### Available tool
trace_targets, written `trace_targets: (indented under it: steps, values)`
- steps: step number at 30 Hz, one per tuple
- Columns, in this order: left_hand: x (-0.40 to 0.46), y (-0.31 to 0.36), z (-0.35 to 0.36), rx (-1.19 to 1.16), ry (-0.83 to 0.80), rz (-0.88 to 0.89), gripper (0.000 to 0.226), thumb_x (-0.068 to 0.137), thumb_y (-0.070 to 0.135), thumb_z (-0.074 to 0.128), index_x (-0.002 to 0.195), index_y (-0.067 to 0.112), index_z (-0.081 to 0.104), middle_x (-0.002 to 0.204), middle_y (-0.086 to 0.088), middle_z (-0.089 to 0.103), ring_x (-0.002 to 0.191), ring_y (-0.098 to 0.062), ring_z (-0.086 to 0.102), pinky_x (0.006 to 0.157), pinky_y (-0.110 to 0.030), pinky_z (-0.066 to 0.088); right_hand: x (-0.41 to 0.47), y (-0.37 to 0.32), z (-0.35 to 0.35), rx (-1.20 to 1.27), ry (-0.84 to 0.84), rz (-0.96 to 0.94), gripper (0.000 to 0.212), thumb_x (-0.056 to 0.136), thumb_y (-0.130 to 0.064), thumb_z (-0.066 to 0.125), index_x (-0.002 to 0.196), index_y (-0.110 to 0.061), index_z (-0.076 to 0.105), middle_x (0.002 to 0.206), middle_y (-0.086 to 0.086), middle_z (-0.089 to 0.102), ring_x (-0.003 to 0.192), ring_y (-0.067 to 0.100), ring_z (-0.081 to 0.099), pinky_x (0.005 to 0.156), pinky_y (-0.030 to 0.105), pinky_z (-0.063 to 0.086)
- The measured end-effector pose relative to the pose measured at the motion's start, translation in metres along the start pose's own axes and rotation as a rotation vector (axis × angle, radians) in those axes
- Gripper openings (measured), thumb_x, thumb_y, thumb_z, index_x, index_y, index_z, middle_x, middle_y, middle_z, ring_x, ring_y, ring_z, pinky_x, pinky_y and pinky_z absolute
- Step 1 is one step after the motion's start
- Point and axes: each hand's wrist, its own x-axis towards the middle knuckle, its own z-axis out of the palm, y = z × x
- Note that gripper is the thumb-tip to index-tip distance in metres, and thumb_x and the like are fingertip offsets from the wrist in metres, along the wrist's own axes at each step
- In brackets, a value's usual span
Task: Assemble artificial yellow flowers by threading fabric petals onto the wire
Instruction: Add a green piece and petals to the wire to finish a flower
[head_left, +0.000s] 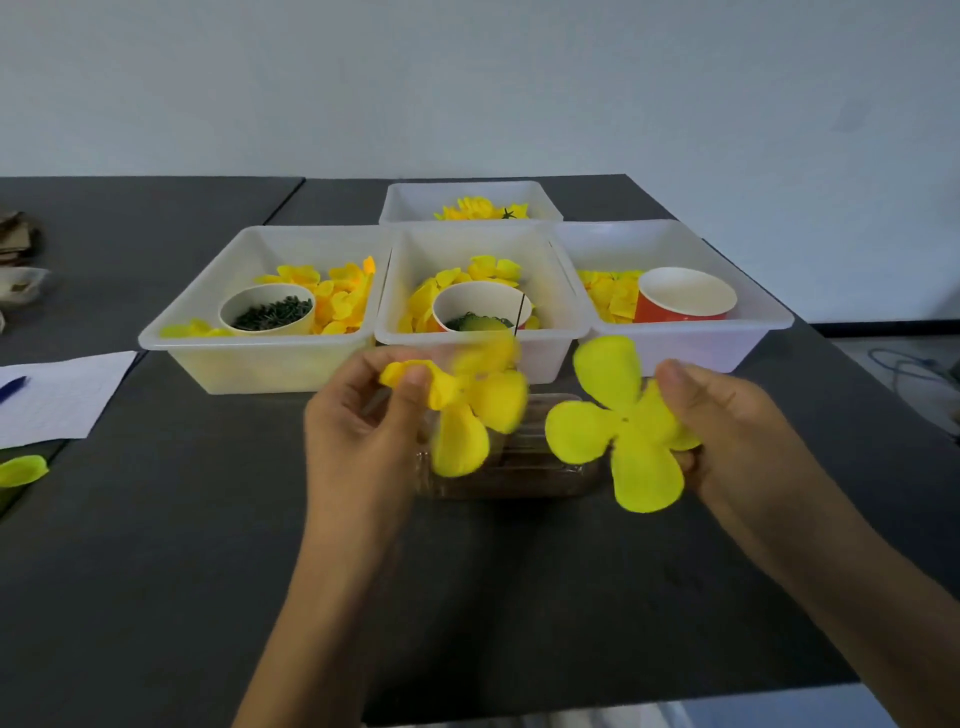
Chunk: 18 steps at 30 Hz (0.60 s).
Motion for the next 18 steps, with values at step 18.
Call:
trace_targets:
  steps: [18]
  values:
    - [0.021,-0.004,-0.023,0.218,-0.161,-0.043,0.052,0.088,-0.014,0.041,0.058,0.017,0.07,0.063,0.003,0.066,0.063,-0.01,0.057,0.057,-0.021,0.045,0.048,-0.02,0.002,0.237,-0.16,0.002,0.029,0.088,-0.037,0.047,0.076,-0.018,0.066,0.055,-0.003,0.047,0.04,0.007,0.032,0.044,0.021,0.022]
